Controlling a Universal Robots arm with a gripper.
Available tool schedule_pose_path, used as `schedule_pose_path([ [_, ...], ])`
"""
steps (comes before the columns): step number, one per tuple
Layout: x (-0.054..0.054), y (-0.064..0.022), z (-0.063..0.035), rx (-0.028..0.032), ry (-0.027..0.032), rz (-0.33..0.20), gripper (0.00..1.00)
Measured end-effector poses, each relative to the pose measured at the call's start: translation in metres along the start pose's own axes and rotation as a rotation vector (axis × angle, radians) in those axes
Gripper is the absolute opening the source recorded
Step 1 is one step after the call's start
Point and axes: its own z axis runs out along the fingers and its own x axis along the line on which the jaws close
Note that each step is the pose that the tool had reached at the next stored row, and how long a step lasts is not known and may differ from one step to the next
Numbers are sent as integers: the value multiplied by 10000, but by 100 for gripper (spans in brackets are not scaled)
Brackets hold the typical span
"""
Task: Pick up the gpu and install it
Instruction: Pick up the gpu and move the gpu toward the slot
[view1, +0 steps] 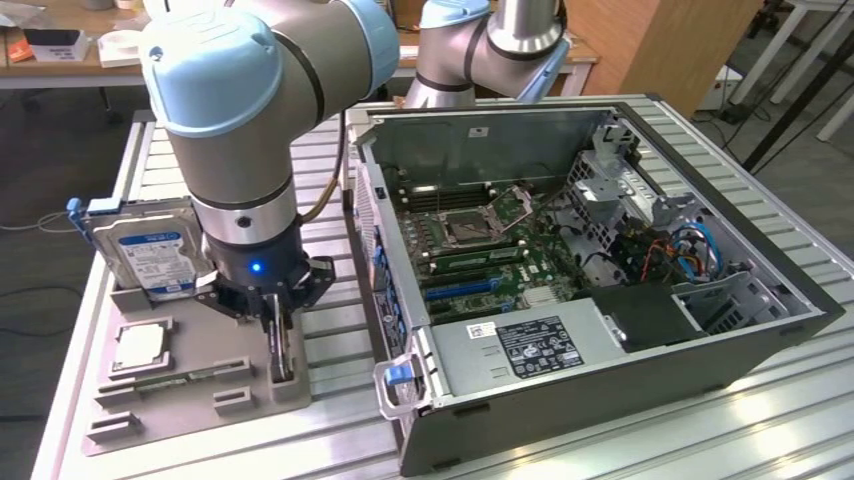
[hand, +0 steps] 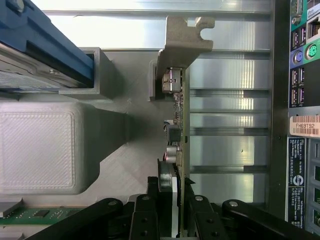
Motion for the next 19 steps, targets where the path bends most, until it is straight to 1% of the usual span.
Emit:
schedule_pose_path([
  [2, 0, 0, -1, -1, -1, 0, 28],
  [4, 1, 2, -46, 0, 0, 1, 28],
  [19, 0, 37, -726, 0, 0, 0, 28],
])
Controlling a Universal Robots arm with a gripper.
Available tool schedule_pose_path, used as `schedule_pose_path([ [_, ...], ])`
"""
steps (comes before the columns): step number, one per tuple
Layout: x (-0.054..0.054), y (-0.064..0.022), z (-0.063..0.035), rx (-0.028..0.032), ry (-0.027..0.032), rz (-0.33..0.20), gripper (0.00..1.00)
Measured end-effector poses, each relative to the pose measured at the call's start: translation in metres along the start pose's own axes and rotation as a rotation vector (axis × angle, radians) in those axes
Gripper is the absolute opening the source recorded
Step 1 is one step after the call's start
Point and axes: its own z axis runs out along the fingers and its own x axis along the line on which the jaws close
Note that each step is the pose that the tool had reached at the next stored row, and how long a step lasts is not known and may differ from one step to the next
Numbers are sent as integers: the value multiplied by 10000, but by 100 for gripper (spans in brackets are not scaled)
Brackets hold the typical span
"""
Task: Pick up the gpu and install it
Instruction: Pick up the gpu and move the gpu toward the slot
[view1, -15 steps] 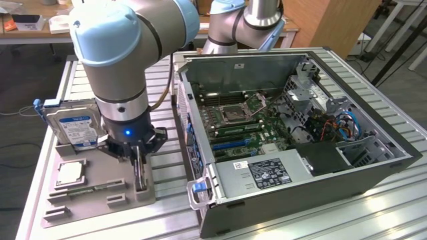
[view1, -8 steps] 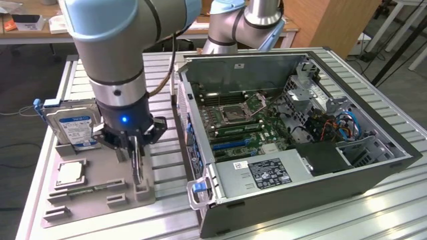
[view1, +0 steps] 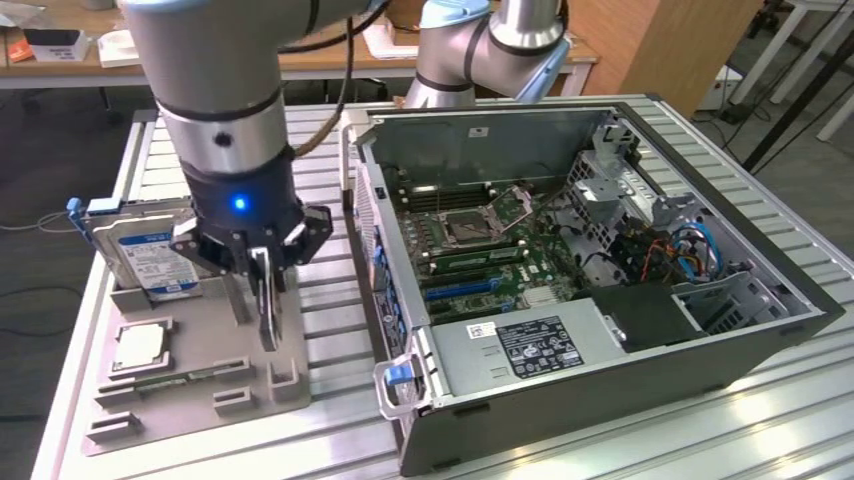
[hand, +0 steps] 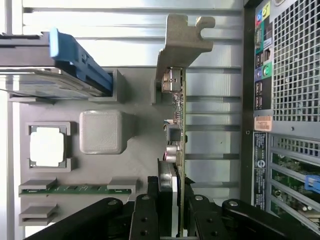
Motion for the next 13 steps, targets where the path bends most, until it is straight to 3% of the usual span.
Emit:
schedule_pose_path([
  [13, 0, 30, -591, 1, 0, 0, 28],
])
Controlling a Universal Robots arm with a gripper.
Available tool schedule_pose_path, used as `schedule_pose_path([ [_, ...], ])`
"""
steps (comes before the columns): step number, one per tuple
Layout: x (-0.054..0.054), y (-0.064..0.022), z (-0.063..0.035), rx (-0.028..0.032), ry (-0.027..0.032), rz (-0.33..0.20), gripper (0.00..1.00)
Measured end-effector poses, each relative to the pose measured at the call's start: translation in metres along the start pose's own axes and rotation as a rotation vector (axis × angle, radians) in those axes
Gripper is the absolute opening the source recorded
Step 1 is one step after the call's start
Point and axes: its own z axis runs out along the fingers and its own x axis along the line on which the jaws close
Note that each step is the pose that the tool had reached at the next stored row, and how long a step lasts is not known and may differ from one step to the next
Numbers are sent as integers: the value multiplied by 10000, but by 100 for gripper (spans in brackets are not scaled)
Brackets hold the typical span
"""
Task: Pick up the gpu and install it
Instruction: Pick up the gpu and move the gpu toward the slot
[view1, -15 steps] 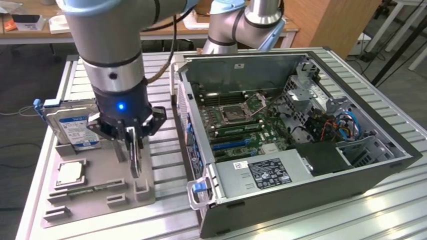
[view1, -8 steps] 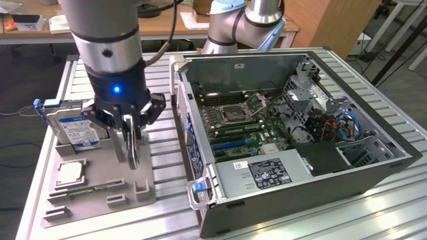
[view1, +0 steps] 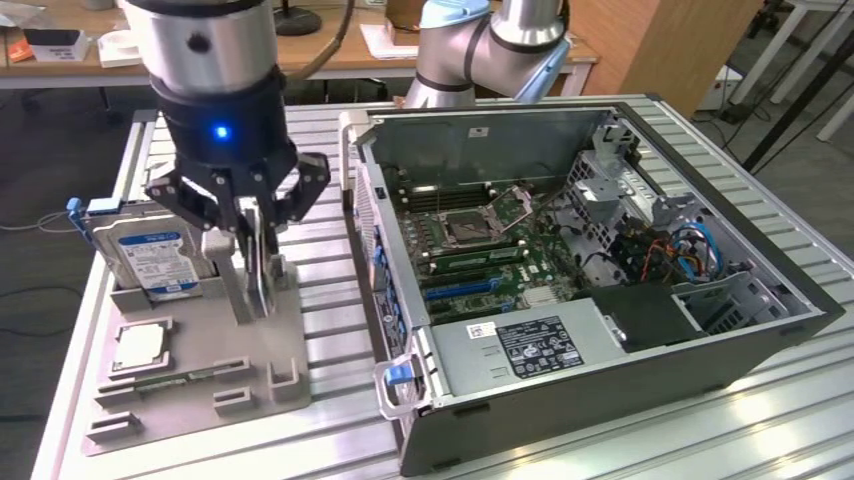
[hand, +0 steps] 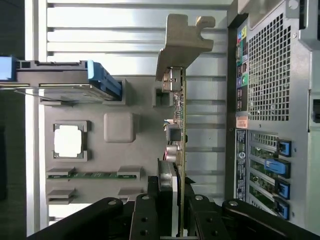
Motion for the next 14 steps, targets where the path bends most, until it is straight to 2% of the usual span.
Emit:
schedule_pose_path([
  [8, -1, 19, -358, 1, 1, 0, 28],
  [12, -36, 25, -384, -41, -4, 2, 28],
  [14, -91, 26, -390, -100, -2, 3, 28],
])
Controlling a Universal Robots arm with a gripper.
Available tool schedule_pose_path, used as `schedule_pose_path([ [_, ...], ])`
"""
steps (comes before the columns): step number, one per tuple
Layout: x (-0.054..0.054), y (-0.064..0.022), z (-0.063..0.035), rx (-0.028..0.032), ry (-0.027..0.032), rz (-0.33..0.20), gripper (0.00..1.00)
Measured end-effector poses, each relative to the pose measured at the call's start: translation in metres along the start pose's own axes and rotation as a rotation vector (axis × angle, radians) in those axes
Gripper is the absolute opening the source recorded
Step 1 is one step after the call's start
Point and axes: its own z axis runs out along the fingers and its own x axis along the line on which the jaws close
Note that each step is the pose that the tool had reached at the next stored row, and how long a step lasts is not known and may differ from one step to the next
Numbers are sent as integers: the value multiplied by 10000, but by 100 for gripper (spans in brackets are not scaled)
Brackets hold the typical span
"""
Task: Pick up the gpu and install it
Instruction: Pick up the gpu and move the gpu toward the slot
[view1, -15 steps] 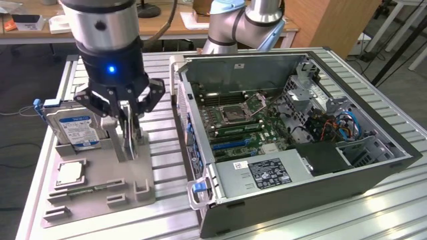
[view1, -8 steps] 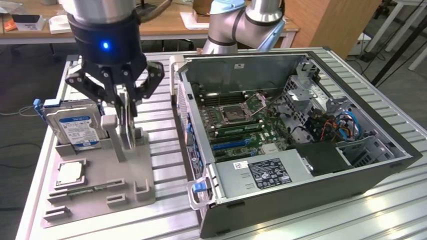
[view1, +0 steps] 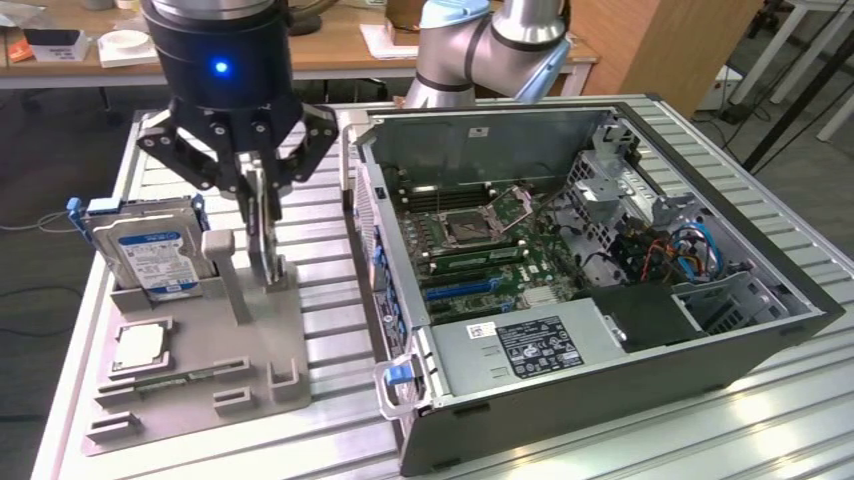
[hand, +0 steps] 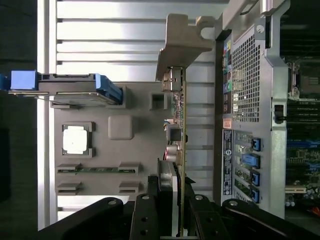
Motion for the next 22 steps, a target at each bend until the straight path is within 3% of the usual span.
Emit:
schedule_pose_path([
  [5, -187, 4, -16, -197, 1, 1, 28],
  [10, -368, 8, -55, -321, 4, 1, 28],
  [12, -437, 9, -60, -334, 12, 1, 28],
  [22, -831, 16, -79, -281, 285, 24, 28],
])
